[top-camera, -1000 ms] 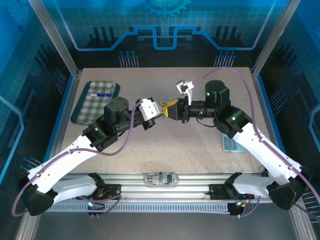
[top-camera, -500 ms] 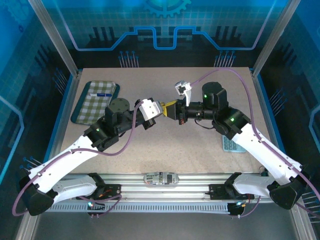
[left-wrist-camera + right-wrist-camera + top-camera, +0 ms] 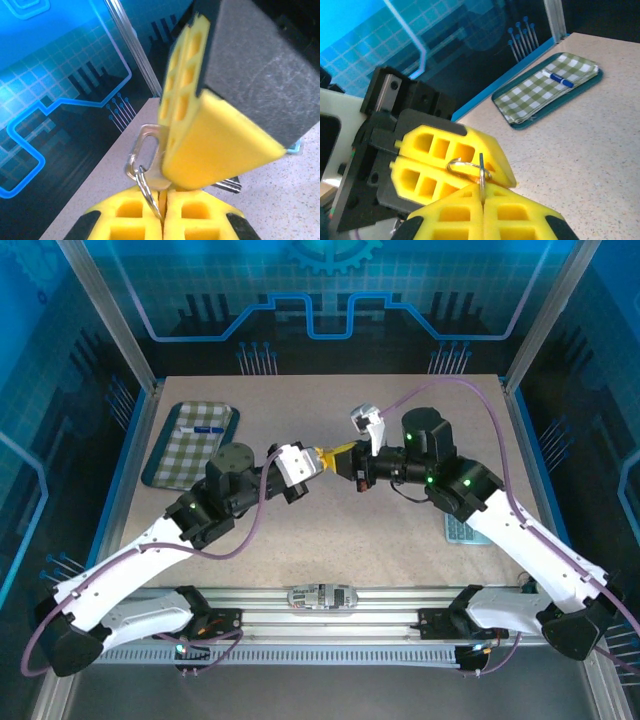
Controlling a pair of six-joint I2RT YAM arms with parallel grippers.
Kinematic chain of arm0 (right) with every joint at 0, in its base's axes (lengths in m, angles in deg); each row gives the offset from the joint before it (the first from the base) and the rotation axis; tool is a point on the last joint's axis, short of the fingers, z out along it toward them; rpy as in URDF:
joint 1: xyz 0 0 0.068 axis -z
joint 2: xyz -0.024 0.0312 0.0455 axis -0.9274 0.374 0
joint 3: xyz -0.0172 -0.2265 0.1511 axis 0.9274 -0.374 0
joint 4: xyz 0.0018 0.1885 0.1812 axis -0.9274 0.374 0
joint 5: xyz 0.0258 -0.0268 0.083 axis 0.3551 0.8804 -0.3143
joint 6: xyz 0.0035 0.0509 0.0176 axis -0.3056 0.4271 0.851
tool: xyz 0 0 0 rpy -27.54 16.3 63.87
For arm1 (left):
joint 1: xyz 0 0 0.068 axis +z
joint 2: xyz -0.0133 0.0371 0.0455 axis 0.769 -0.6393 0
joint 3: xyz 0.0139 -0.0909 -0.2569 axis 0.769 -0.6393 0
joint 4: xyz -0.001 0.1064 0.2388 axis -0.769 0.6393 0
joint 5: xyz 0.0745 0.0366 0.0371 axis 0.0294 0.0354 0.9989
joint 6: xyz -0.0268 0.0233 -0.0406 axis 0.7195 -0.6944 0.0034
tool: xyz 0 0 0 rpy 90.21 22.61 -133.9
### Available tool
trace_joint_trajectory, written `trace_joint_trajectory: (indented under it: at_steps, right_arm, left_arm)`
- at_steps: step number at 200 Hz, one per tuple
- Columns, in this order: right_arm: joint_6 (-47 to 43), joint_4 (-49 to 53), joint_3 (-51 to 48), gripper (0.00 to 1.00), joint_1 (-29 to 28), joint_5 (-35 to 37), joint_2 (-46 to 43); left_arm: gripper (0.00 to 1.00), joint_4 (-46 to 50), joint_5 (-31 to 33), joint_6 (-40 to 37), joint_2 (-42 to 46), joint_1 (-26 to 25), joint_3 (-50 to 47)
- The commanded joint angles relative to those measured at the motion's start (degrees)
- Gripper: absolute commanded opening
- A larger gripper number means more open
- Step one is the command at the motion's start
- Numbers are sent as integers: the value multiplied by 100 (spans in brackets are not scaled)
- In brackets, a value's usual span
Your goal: Remove the keys from the keyring
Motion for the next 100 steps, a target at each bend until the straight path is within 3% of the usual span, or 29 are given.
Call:
trace_joint_trajectory:
  at_steps: [1, 100]
  right_arm:
    - [-355, -13, -163, 0, 58, 498, -228]
    - [-2583, -891, -1131, 0, -598, 817, -1259]
  left_arm:
    - [0, -496, -569, 44, 294, -75, -46]
    - [0, -428, -710, 99, 287, -68, 111]
